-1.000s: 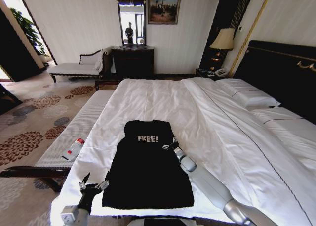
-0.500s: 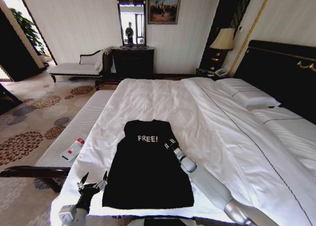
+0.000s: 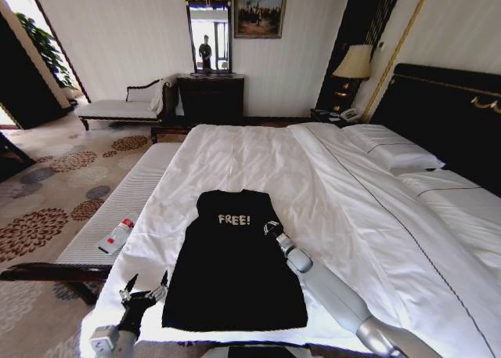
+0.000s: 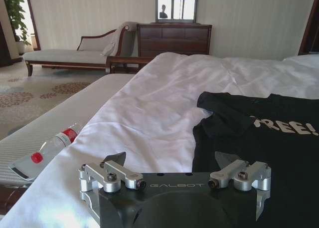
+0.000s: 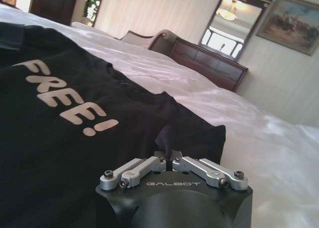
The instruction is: Fold the clothes on the bed.
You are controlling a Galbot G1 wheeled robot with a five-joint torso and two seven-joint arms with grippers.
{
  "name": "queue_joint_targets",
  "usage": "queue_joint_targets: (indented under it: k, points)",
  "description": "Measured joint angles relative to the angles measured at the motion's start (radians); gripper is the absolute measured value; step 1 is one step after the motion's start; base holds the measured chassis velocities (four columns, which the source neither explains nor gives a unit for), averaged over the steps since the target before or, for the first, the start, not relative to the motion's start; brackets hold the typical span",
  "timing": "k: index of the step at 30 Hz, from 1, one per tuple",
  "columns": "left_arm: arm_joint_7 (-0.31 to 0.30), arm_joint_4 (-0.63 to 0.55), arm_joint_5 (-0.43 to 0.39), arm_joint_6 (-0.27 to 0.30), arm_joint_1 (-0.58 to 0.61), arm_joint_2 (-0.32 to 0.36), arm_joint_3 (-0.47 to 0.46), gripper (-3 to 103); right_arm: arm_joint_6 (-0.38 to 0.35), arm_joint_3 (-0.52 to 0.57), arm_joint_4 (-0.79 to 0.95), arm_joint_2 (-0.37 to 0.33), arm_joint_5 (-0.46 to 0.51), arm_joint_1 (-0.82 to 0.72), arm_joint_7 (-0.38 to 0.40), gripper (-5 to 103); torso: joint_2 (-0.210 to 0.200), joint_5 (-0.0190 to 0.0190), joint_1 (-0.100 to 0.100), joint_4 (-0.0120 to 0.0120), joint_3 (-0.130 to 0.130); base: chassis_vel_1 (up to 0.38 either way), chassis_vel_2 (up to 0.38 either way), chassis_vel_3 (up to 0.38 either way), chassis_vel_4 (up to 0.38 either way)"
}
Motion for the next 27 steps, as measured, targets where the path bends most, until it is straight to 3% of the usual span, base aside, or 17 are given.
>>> queue_joint_targets:
  k: [4,6,9,17,27]
  points:
    - [0.0,-0.007,0.003,-0.003,0.006,-0.003,0.001,100,-0.094,0.061,0.052,0.016,0.222,-0.019,0.056,1,0.0,0.0001,0.0,0.0,0.0,0.0,0.0,0.0,0.0]
    - [0.0,-0.008,0.003,-0.003,0.005,-0.003,0.002,100,-0.099,0.067,0.054,0.017,0.238,-0.018,0.061,1,0.0,-0.0001,0.0,0.0,0.0,0.0,0.0,0.0,0.0]
    - [0.0,-0.014,0.008,-0.004,0.004,-0.002,0.004,100,-0.135,0.121,0.058,0.028,0.336,-0.015,0.102,1,0.0,-0.0001,0.0,-0.0002,0.0,0.0,0.0,0.0,0.0]
    - [0.005,-0.005,0.01,-0.016,0.007,-0.005,0.003,100,-0.172,0.212,0.016,0.064,0.425,0.011,0.174,1,0.0,0.0,0.0,0.0003,0.0,0.0,0.0,0.0,0.0]
    - [0.006,-0.011,0.011,-0.018,0.008,-0.006,0.005,100,-0.174,0.241,-0.033,0.061,0.431,0.021,0.192,1,0.0,0.0001,0.0,0.0,0.0,0.0,0.0,0.0,0.0]
